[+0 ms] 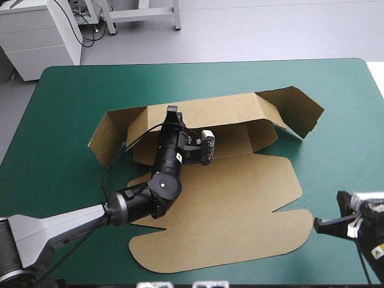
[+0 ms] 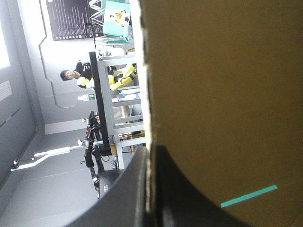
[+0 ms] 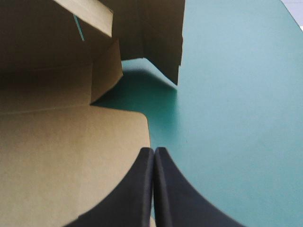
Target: Fold the box
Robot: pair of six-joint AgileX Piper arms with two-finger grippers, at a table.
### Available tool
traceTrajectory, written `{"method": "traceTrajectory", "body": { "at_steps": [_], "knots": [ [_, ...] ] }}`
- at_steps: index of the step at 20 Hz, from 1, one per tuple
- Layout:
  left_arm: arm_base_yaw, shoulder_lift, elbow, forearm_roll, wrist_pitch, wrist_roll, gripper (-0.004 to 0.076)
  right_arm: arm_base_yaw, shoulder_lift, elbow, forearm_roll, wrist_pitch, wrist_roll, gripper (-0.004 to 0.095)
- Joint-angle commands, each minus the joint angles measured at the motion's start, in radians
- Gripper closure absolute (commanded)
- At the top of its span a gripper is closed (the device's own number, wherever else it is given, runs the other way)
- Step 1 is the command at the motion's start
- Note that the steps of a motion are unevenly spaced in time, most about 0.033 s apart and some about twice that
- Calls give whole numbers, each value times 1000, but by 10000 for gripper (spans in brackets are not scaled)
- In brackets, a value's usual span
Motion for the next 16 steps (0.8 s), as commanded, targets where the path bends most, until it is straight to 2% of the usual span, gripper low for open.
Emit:
{"method": "traceTrajectory", "body": {
  "at_steps": [1, 6, 10, 13, 16],
  "knots": [
    [-2, -44, -34, 139, 40, 17, 731, -4, 192, -190, 59, -95, -82, 924],
    [-2, -44, -34, 139, 29, 17, 731, -4, 567, -506, 200, -99, -230, 926],
    [-2, -44, -34, 139, -12, 17, 731, -4, 875, -778, 230, -68, -256, 926],
    [-2, -44, -34, 137, -11, 17, 731, -3, 1125, -1016, 249, 0, -271, 927],
    [-2, -44, -34, 137, -3, 17, 731, -3, 1352, -1253, 267, 125, -254, 927]
  ]
}}
